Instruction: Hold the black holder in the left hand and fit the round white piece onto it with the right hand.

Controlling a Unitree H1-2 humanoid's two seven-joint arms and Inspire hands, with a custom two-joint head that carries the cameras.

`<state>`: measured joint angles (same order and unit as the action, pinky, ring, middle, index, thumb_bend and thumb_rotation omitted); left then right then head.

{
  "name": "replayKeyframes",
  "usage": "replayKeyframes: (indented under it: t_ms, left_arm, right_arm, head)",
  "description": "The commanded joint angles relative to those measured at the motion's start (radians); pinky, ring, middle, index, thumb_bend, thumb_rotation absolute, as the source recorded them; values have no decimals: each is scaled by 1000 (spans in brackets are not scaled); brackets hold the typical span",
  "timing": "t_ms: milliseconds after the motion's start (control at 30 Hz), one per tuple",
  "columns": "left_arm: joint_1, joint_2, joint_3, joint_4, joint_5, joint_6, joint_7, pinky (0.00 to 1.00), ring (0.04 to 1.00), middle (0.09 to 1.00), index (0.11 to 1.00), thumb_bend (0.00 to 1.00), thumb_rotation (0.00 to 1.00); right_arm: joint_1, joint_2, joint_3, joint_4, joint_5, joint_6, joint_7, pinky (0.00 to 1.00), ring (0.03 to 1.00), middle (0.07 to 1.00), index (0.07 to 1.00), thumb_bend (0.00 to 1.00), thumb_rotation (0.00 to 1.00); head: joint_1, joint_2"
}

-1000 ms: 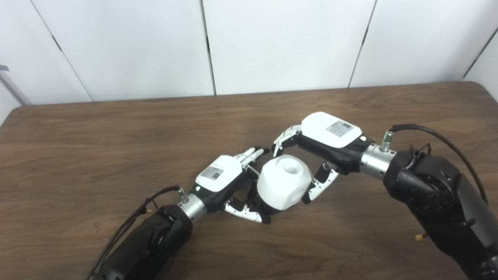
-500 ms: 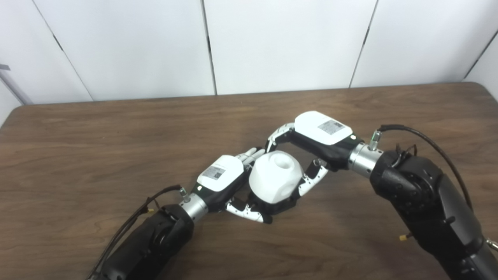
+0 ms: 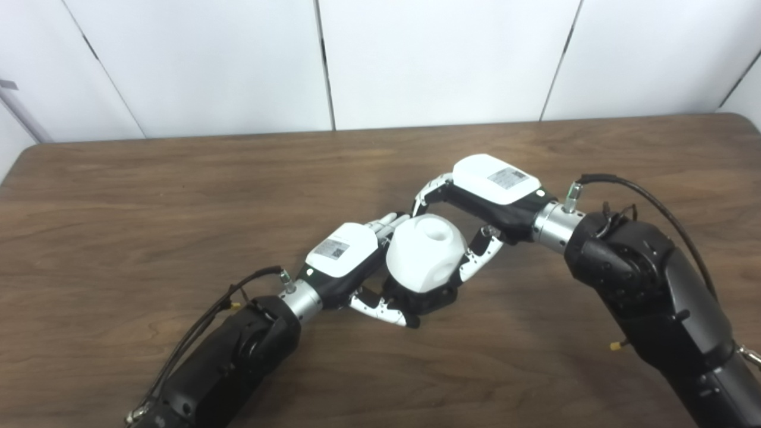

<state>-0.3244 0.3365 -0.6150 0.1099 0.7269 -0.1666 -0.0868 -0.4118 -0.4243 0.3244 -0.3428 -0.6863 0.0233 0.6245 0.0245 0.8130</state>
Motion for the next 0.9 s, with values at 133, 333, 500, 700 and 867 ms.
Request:
replayKeyframes:
  t_ms: [133,333,500,700,867]
  left_arm:
    - [53,17,-53,43,65,19,-97,906,1000,995,492,523,69]
    - [56,16,-48,38,58,25,-101,926,1000,995,491,523,67]
    - [57,17,-49,27,57,31,-112,935,1000,998,492,523,68]
    - [60,16,-50,20,54,37,-116,939,1000,998,492,523,68]
    - [60,16,-51,17,53,41,-120,931,1000,998,492,523,69]
  right_arm:
    - [-60,-54,-10,-12,28,-62,9,695,774,722,480,526,138]
    - [-53,-70,-1,-13,35,-81,16,720,765,723,480,526,137]
    - [-46,-67,7,-4,41,-96,11,734,764,721,480,526,137]
    - [-39,-50,9,7,45,-94,2,737,769,725,481,526,137]
    - [-27,-19,12,12,35,-73,-3,747,775,727,481,526,136]
  head:
    - [-1,3]
    - [1,7]
    - [3,12]
    - [6,15]
    - [9,17]
